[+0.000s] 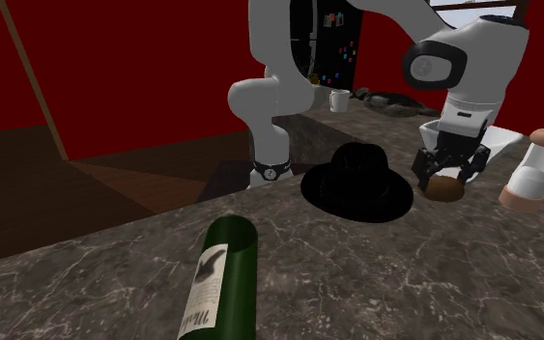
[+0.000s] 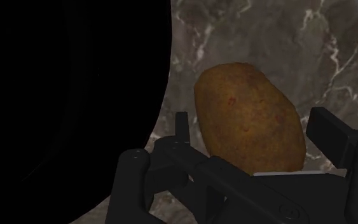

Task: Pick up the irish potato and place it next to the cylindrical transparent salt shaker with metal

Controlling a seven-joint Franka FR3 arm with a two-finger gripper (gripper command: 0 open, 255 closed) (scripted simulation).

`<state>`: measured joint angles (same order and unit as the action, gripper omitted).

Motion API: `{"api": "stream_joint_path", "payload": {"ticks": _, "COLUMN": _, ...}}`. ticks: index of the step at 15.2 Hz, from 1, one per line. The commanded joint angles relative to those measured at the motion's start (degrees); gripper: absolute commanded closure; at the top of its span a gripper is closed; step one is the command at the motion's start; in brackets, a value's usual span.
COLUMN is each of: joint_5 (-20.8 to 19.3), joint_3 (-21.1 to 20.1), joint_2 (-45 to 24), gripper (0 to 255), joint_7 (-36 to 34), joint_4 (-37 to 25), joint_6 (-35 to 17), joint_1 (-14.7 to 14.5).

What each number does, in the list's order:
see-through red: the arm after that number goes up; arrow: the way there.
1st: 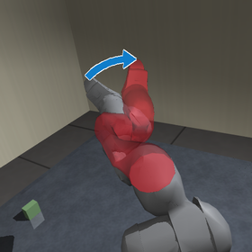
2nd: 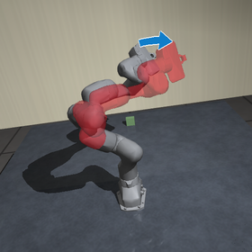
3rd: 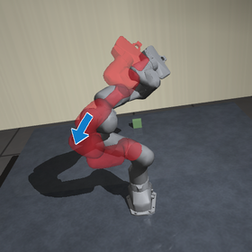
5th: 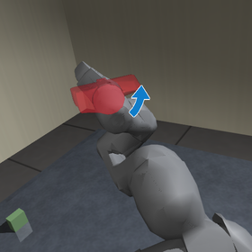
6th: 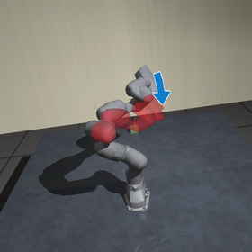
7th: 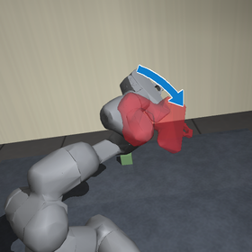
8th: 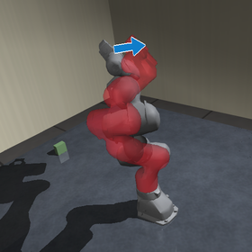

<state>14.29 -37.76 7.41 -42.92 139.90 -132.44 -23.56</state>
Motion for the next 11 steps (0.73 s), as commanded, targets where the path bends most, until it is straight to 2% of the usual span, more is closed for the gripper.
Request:
{"api": "stream_joint_path", "payload": {"ticks": 1, "joint_5": -0.01, "joint_3": -0.06, "joint_2": -0.11, "gripper": 0, "joint_7": -0.04, "joint_4": 0.06, "joint_6": 0.00, "joint_1": -0.04}}
{"api": "stream_joint_path", "payload": {"ticks": 4, "joint_5": 0.14, "joint_3": -0.01, "joint_2": 0.07, "gripper": 0, "joint_7": 0.10, "joint_4": 0.20, "joint_6": 0.04, "joint_1": -0.06}}
{"api": "stream_joint_path", "payload": {"ticks": 8, "joint_5": 1.95, "joint_3": 1.80, "joint_2": 5.29, "gripper": 0, "joint_7": 1.83, "joint_4": -3.36, "joint_6": 8.43, "joint_1": -0.08}}
{"api": "stream_joint_path", "payload": {"ticks": 11, "joint_5": 1.94, "joint_3": 1.85, "joint_2": 5.29, "gripper": 0, "joint_7": 1.82, "joint_4": -3.35, "joint_6": 8.43, "joint_1": -0.13}}
